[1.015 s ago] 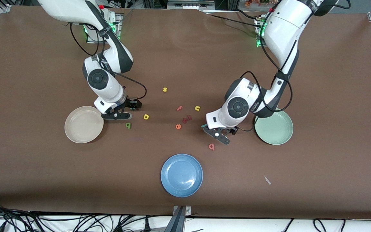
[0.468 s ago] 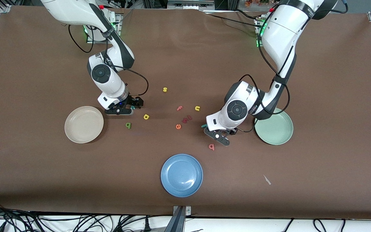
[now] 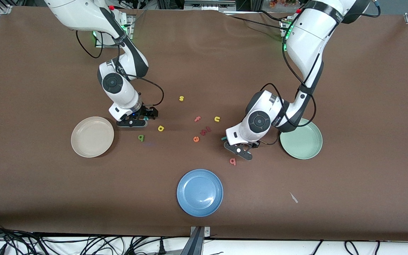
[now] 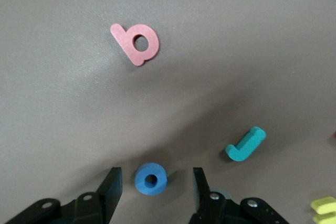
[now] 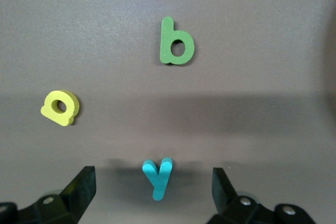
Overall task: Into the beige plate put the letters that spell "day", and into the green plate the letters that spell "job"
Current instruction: 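Grasp the teal y with the right gripper while the left gripper grasps the blue o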
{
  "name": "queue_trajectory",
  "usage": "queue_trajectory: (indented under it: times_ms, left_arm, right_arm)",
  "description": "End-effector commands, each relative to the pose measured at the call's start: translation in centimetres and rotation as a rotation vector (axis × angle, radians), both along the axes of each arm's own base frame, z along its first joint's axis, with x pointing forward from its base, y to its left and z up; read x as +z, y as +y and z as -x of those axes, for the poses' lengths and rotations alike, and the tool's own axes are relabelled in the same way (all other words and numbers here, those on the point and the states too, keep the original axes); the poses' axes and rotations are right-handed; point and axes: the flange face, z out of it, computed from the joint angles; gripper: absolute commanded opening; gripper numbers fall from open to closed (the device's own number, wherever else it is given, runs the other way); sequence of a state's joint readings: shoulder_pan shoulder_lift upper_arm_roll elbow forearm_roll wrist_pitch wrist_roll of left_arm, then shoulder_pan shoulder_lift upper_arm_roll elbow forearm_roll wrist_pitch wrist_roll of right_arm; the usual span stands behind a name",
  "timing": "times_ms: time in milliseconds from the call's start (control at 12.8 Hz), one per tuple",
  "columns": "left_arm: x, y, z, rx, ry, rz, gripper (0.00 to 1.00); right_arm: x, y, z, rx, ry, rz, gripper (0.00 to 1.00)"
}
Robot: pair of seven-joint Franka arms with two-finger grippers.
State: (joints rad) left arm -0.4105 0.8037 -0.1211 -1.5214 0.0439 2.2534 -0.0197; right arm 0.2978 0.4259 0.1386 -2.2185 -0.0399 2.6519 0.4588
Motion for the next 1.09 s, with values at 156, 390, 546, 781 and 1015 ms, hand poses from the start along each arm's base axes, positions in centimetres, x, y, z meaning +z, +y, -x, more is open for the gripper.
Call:
queue_trajectory:
  times_ms: [156,390,546,781,1015]
  left_arm:
    - [-0.5,-0.3,0.2,-0.005,-0.03,-0.045,0.57]
    - [-0.8,-0.2,0.4,-0.006,-0.023,-0.047,0.48]
    - [-0.6,-0.2,0.4,-0.009,-0.025,-0.049,0.28]
    - [-0.5,-0.2,0.5,-0.007,-0.022,-0.052,0.02]
    - [1.7,0.2,0.0,0.001,-0.025,-0.056,0.0]
  right_arm:
    - [-0.7,0.2,0.1,0.026,0.007,0.018,0.91]
    - [-0.6,0.3,-0.5,0.025,0.04,0.036,0.86]
    - [-0.5,0.5,-0.7,0.028,0.049,0.04,0.81]
    - [-0.7,0.5,-1.2,0.023,0.055,0.042,0.8]
    - [-1.0,0.5,-1.2,0.027,0.059,0.044,0.73]
